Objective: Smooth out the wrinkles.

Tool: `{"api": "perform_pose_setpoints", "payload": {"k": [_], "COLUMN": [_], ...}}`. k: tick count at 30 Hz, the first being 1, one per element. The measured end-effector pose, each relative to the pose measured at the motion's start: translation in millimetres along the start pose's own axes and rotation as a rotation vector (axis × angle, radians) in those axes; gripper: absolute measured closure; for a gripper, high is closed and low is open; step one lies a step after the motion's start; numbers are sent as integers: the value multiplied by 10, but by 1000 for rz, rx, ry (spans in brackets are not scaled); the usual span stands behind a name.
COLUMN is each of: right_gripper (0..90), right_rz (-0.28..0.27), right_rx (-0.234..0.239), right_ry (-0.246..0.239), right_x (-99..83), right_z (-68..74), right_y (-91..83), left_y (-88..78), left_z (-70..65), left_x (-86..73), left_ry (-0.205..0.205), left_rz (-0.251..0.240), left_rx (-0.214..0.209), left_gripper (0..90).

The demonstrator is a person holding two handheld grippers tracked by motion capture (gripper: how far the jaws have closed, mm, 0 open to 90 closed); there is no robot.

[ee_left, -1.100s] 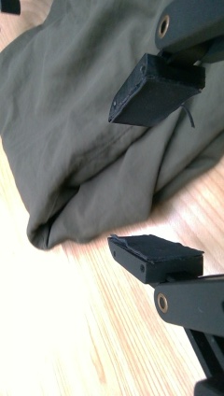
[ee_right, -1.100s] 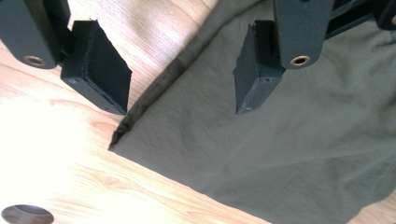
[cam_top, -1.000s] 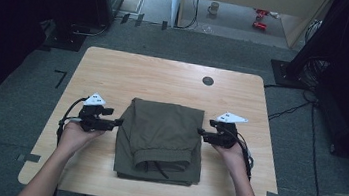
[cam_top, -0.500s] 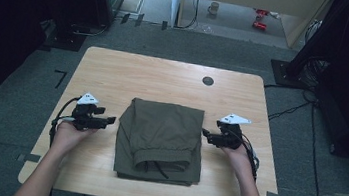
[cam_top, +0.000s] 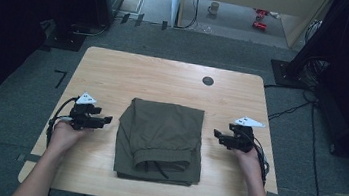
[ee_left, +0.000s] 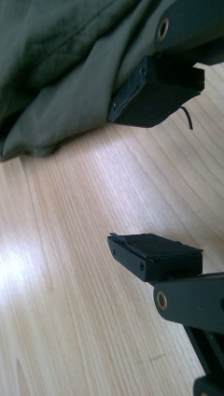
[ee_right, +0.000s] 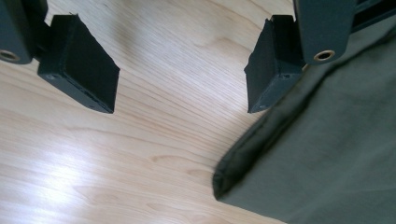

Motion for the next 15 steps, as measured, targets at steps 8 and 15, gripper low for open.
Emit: {"api": "perform_pose_setpoints", "payload": {"k": [8,15], "right_gripper": [245,229], "right_rz": [39,40], "right_rx": [-32,-53], "right_ry": [36,35], "right_x": [-123,-200], "right_z": [-128,-214], "right_y": [10,11], "left_y": [51,57], "left_z": [80,98], "left_x": [-52,-77], "left_ry": [5,48], "left_rz": [36,26], "left_rx": [48,78], "left_gripper": [359,357]}}
Point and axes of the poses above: each handheld gripper's, and its own axes: y roughly forward along the jaws, x roughly out of its top, z roughly to its left, the point moved 2 cm from there along y, roughly forward along the jaws, and after that the axes turned 5 degrees about z, right-handed, at the moved point
